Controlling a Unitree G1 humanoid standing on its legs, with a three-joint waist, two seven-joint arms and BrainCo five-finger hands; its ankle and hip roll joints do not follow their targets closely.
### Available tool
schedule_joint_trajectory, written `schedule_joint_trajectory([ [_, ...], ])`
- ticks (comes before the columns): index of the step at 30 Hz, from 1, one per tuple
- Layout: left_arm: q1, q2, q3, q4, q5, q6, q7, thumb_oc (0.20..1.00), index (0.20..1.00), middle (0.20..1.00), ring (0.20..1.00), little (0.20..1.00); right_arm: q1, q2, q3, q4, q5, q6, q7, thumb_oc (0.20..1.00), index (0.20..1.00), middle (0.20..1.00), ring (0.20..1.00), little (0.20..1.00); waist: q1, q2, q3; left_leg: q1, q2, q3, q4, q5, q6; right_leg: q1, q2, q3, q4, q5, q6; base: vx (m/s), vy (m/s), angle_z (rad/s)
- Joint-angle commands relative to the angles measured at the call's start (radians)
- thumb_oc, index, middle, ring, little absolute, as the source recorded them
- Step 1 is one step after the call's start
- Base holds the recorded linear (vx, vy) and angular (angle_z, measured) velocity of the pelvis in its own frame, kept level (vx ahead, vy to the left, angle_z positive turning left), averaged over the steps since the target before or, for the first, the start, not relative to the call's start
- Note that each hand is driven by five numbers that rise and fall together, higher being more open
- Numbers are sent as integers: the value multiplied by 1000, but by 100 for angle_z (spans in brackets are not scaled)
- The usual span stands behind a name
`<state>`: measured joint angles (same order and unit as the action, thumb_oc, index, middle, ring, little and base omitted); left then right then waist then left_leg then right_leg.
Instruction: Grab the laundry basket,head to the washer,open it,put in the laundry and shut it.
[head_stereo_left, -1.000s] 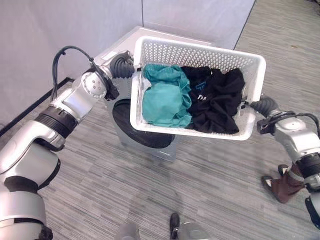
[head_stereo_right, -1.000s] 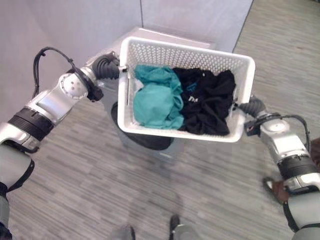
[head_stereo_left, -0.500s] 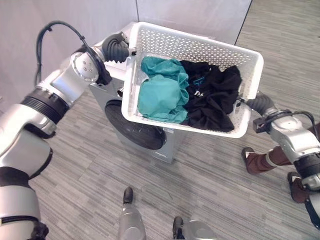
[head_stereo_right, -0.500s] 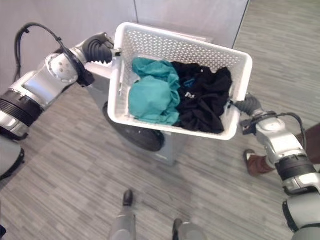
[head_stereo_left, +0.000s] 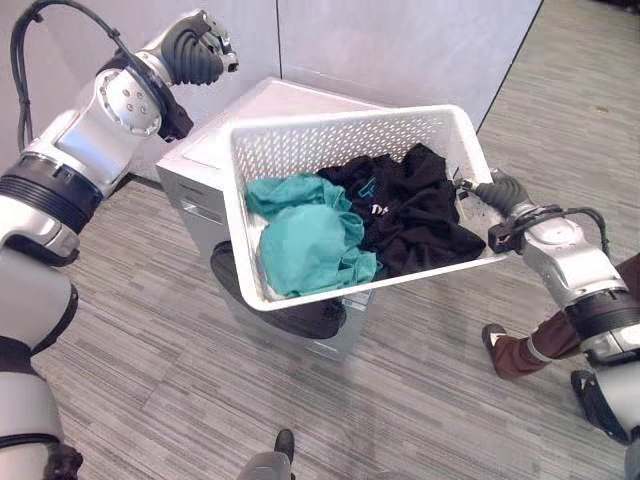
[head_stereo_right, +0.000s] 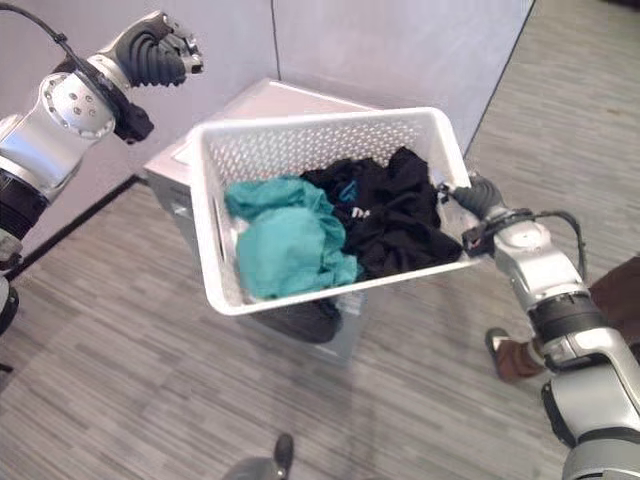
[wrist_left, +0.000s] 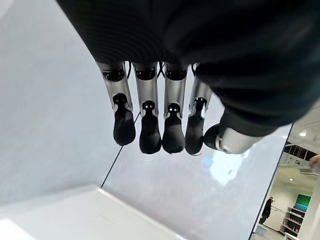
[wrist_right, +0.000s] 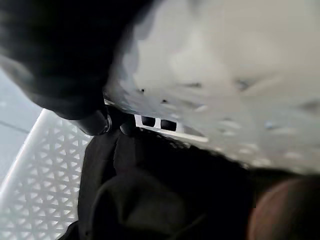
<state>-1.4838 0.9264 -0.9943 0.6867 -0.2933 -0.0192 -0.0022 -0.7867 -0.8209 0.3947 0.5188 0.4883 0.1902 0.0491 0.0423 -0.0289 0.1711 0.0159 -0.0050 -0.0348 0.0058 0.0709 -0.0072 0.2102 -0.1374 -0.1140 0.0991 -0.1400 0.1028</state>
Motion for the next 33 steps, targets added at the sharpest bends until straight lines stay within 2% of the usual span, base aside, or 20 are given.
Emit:
schedule_joint_trajectory([
  [1,-94,-53,8,114,43,-29,58,200,200,200,200,200,-47,-1,-5,43,5,-69,-44,200,200,200,200,200,39,34,-117,-21,65,19,41,-44,-12,-21,-89,17,87,66,65,131,62,0],
  [3,-104,-59,2,122,42,-28,60,200,200,200,200,200,-58,3,0,50,7,-69,-44,200,200,200,200,200,39,34,-120,-20,60,18,38,-47,-9,-20,-92,16,83,72,69,109,60,3],
  [4,-99,-68,14,131,24,-30,60,200,200,200,200,200,-83,15,11,68,15,-72,-52,200,200,200,200,200,43,32,-124,-21,47,22,36,-53,-2,-29,-107,20,83,115,80,100,61,6],
  [6,-86,-73,27,119,15,-34,58,200,200,200,200,200,-88,19,13,72,15,-72,-51,200,200,200,200,200,45,30,-125,-23,44,24,38,-58,-1,-29,-111,20,83,126,82,100,49,0],
  [13,-56,-65,54,88,27,-26,61,200,200,200,200,200,-69,28,-1,52,16,-64,-44,200,200,200,200,200,56,26,-124,-35,33,24,54,-75,5,-21,-122,-3,64,140,88,54,11,-3],
  [15,-37,-54,65,81,25,-24,57,200,200,200,200,200,-60,32,-7,50,18,-65,-41,200,200,200,200,200,64,24,-126,-38,28,25,55,-79,7,-16,-126,-4,45,161,93,54,7,0],
  [25,-32,-73,70,91,40,-19,64,200,200,200,200,200,-97,11,-16,89,1,-65,-67,200,200,200,200,200,62,23,-136,-32,21,25,37,-85,9,-8,-135,-9,22,191,104,41,3,0],
  [32,-68,-118,30,163,5,-19,53,200,200,200,200,200,-375,-43,111,311,-15,-62,-90,200,200,200,200,200,71,18,-141,-32,18,26,32,-87,7,-3,-144,-19,0,211,110,34,-8,0],
  [33,-87,-146,2,216,-2,-17,40,200,200,200,200,200,-499,-46,179,429,-38,-50,-83,200,200,200,200,200,80,14,-142,-38,20,29,30,-86,4,-3,-145,-28,-8,216,113,0,0,0],
])
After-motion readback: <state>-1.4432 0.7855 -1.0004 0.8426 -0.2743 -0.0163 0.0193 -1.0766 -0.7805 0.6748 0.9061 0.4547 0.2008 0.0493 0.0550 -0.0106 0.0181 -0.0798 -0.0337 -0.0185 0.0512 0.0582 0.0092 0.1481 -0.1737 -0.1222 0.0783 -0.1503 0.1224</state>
